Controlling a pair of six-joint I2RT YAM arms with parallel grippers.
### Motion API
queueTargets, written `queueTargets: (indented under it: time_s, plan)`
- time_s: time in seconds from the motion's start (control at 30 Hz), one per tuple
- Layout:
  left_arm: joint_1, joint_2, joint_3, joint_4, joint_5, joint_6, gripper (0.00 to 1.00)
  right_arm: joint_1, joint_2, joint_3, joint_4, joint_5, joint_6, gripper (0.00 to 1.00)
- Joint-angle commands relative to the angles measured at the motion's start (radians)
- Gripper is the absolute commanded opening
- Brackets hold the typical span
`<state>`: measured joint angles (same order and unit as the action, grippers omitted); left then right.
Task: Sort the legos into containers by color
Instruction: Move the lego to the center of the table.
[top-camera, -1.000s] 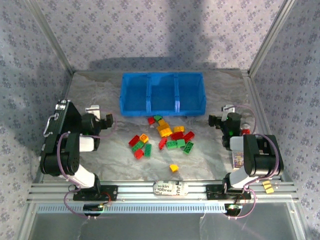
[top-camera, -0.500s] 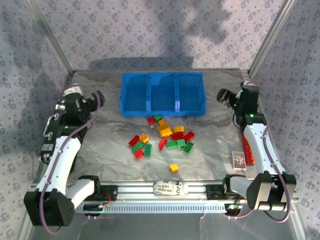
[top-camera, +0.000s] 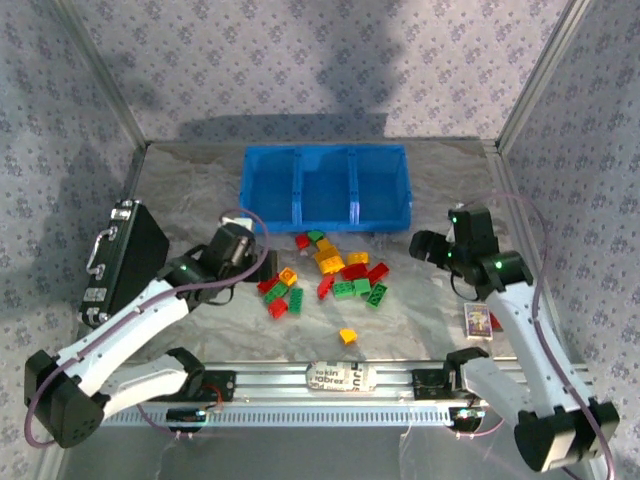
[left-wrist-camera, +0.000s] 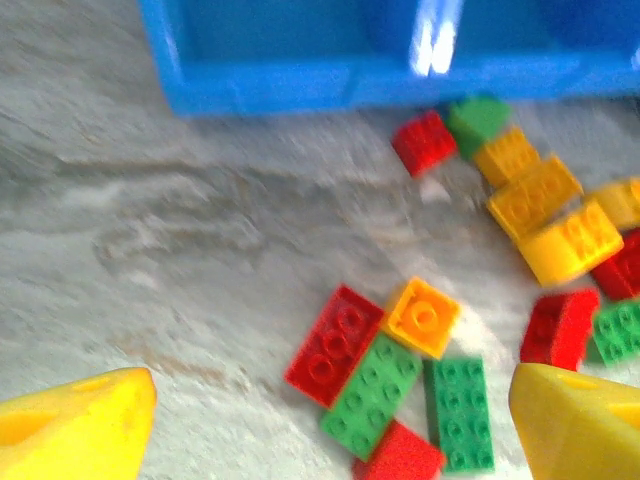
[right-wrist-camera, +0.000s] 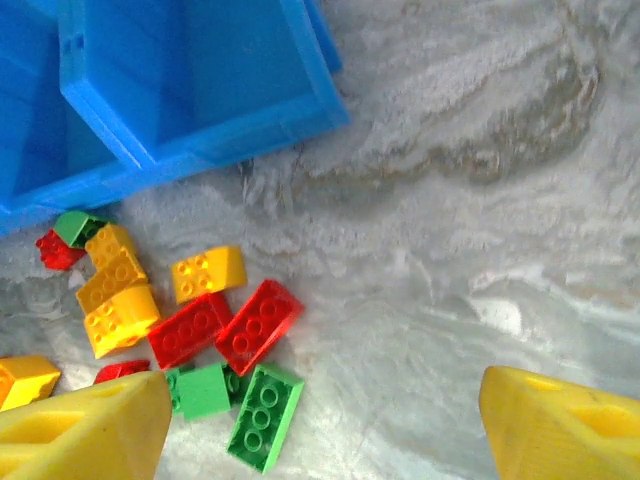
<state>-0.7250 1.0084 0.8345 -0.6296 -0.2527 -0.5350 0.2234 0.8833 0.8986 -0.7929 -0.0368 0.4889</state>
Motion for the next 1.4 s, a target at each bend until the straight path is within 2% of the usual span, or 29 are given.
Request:
queueTargets:
  time_s: [0.0,0.07,0.3,0.53,0.7,0.97,1.17,1.37]
  plan:
    - [-0.055,-0.006,-0.036,-0.022,-0.019,-0.074,0.87,0.031,-0.039,-0.085,-0.044,-0.072,0.059,0.93]
    - [-0.089,0.004,-0.059,-0.001,-0.002,-0.098,0.82,0.070,-0.025,-0.117,-0.044,-0.070,0.066,0.90]
    - [-0.206,0.059,-0.067,0.045,-0.031,-0.126,0.76,0.204,0.107,-0.145,-0.033,0.011,0.080,0.83]
    - [-0.209,0.032,-0.114,0.126,0.030,-0.118,0.65,0.257,0.251,-0.129,0.033,0.003,0.093,0.73]
    - [-0.208,0.004,-0.078,0.088,0.018,-0.108,0.65,0.342,0.355,-0.107,0.068,0.030,0.122,0.70]
    - [-0.208,0.037,-0.063,0.061,0.033,-0.123,0.62,0.420,0.460,-0.102,0.121,0.046,0.173,0.64]
    - [-0.208,0.042,-0.066,0.066,0.036,-0.127,0.62,0.436,0.514,-0.098,0.153,0.062,0.202,0.59]
    - [-0.208,0.038,-0.071,0.066,0.032,-0.133,0.61,0.442,0.552,-0.084,0.180,0.053,0.208,0.58]
